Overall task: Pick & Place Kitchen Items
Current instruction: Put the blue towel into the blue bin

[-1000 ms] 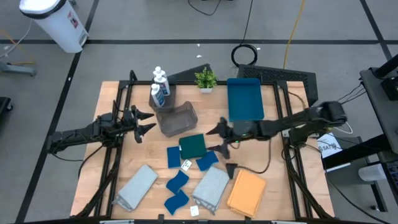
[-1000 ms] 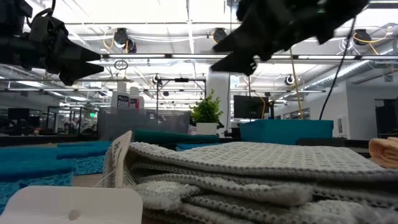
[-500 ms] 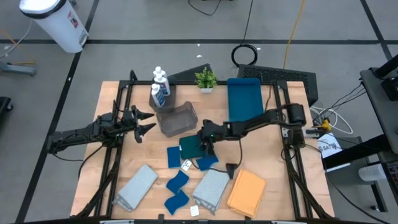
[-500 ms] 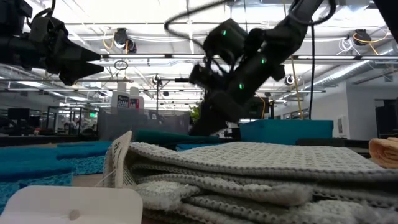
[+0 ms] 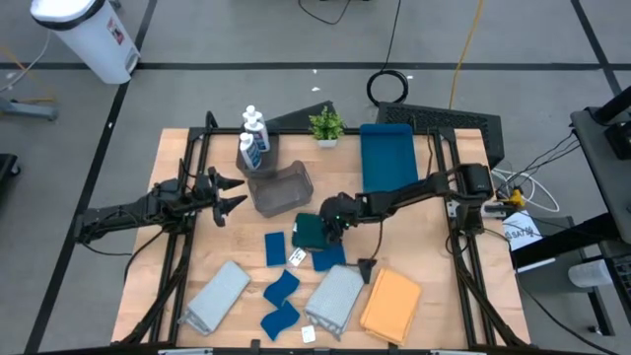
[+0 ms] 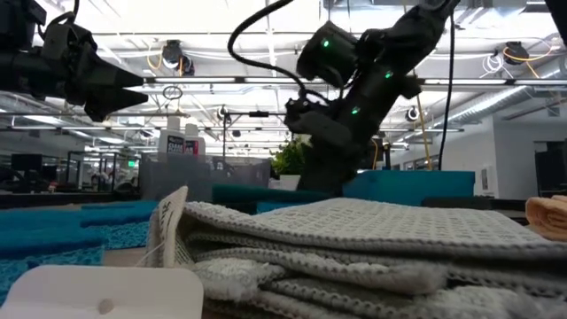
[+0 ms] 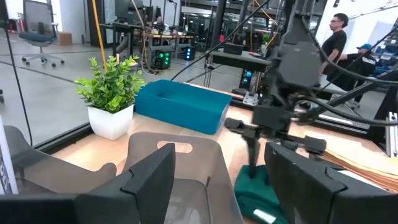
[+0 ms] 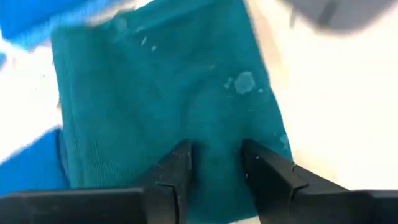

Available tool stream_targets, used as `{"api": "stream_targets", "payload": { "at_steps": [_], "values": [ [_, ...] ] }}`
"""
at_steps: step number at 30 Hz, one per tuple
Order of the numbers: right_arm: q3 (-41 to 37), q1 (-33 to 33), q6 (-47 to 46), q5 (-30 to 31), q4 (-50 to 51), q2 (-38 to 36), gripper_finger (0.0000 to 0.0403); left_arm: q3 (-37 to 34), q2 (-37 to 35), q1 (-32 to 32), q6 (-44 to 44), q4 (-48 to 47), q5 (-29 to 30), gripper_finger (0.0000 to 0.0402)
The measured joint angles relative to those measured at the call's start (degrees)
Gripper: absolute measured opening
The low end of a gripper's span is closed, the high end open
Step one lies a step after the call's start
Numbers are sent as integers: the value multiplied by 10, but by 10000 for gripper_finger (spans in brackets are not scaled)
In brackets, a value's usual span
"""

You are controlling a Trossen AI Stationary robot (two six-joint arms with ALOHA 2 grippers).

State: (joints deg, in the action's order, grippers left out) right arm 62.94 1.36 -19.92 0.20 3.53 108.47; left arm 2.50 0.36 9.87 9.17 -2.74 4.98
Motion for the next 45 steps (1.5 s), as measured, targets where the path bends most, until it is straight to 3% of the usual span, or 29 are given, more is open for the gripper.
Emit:
{"api": "stream_targets", "payload": {
  "at_steps": [5, 9, 13, 20, 27, 30, 36, 45],
  "values": [
    [-2, 29, 44, 7, -32, -33, 122, 0, 0, 0, 0, 0, 0, 251],
    [-1, 38, 100, 83, -47, -62, 138, 0, 0, 0, 0, 0, 0, 251],
    [-2, 26, 161, 115, -67, -69, 175, 0, 0, 0, 0, 0, 0, 251],
    [-1, -57, 163, -43, -93, -42, 248, 0, 0, 0, 0, 0, 0, 251],
    [-1, -92, 162, -143, -100, 19, 264, 0, 0, 0, 0, 0, 0, 251],
    [0, -91, 163, -183, -119, 41, 259, 0, 0, 0, 0, 0, 0, 251],
    [1, -88, 164, -194, -113, 55, 240, 0, 0, 0, 0, 0, 0, 251],
    [0, -89, 165, -284, -98, 48, 162, 0, 0, 0, 0, 0, 0, 251]
  ]
}}
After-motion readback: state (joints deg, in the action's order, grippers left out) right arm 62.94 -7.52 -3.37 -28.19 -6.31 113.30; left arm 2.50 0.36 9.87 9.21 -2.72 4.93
